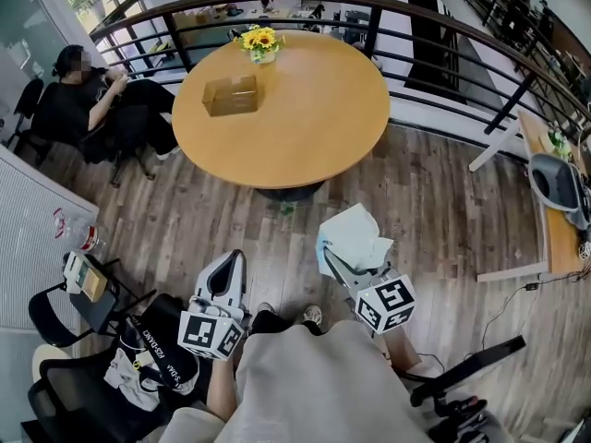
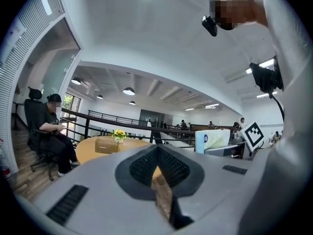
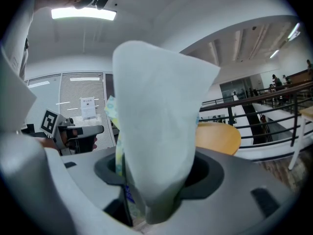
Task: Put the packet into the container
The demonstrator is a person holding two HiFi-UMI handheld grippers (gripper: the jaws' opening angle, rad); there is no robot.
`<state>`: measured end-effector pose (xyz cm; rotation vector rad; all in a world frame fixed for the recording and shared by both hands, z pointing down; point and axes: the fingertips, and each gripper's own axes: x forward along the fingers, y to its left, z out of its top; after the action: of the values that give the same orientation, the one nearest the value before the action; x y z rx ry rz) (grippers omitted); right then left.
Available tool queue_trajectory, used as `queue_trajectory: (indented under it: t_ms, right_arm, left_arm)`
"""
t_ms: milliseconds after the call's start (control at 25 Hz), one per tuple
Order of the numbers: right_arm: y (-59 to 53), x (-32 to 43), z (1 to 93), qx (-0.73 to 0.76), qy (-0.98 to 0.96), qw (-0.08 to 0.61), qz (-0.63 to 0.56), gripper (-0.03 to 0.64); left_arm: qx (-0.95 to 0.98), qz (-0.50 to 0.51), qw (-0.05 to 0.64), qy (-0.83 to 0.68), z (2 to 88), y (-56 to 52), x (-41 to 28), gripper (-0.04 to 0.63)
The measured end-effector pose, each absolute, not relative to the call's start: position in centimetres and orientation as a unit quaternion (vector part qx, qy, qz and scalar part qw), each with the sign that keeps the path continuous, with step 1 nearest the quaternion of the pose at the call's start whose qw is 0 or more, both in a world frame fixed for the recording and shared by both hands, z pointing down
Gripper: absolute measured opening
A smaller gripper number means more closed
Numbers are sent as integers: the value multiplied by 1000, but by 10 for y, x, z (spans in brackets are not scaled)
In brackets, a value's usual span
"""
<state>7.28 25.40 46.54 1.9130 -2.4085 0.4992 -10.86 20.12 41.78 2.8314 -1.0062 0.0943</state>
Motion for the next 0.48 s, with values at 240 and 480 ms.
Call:
queue_trajectory:
  t_ms: [240,480]
  right_arm:
    - [253,79,465,610,-777,6,156,280]
    - [248,89,468,607,-779,4,154,281]
  left_arm:
    - [938,32,85,-335,424,196,-100,5]
    - [938,17,77,-338,419,175,-91,5]
